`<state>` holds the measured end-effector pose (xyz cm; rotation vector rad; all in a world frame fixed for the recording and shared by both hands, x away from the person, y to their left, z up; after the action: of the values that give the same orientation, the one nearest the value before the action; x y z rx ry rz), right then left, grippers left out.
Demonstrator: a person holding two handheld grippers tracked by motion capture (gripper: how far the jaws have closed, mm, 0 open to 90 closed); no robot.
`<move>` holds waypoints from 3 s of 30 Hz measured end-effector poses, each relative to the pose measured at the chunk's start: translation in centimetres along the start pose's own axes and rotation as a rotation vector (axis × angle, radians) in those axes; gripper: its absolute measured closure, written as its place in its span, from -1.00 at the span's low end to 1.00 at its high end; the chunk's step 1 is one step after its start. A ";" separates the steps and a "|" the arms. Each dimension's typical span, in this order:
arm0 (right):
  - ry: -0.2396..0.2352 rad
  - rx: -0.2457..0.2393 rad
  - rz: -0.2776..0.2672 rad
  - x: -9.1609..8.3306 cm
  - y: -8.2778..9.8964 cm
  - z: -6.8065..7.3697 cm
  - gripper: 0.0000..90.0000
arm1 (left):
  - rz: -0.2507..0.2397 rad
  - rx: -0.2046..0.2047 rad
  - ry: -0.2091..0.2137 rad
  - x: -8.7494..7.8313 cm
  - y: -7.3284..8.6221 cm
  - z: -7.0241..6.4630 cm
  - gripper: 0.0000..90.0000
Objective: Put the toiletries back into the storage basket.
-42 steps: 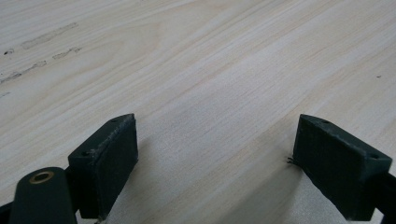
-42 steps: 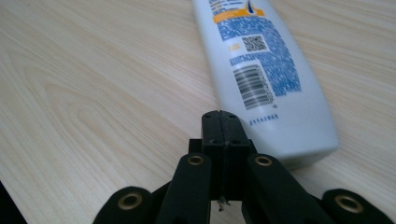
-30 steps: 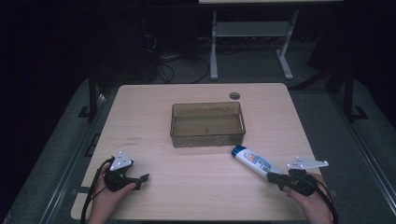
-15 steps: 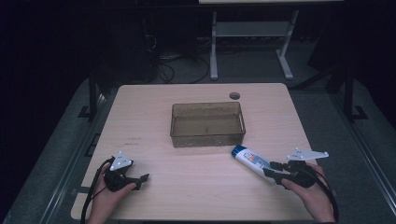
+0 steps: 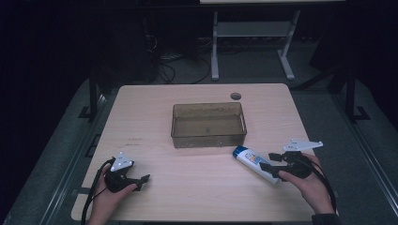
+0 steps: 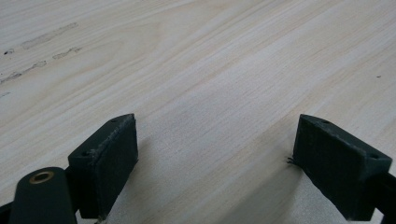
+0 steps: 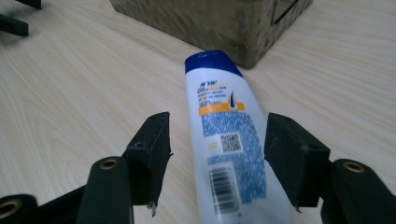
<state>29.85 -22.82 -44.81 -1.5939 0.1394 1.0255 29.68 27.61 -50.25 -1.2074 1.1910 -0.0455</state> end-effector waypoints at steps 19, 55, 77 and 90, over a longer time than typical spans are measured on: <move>-0.008 -0.087 0.003 2.7 -4.3 0.5 -0.23 | 0.000 -0.001 0.000 0.0 0.0 0.0 -0.72; 0.000 -0.225 0.251 8.3 -3.4 0.8 -0.41 | 0.002 -0.001 0.000 0.0 0.0 0.0 -0.72; 0.001 -0.250 0.319 9.1 -2.7 1.1 -0.29 | 0.002 -0.001 0.000 0.0 0.0 0.0 -0.72; -0.026 -0.180 0.258 7.8 -2.8 0.7 -0.28 | 0.002 -0.001 0.000 0.0 0.0 0.0 -0.72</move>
<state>35.87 -17.99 -47.84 -1.7559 0.2463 1.2875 29.67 27.62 -50.23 -1.2065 1.1926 -0.0437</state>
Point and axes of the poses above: each handheld gripper's, and its own axes: x roughly forward along the jaws, y roughly out of its underside, z roughly to its left, the point moved 4 cm from there along x, roughly forward along the jaws, and after that the axes turned 11 degrees about y, right-handed, at the moved point
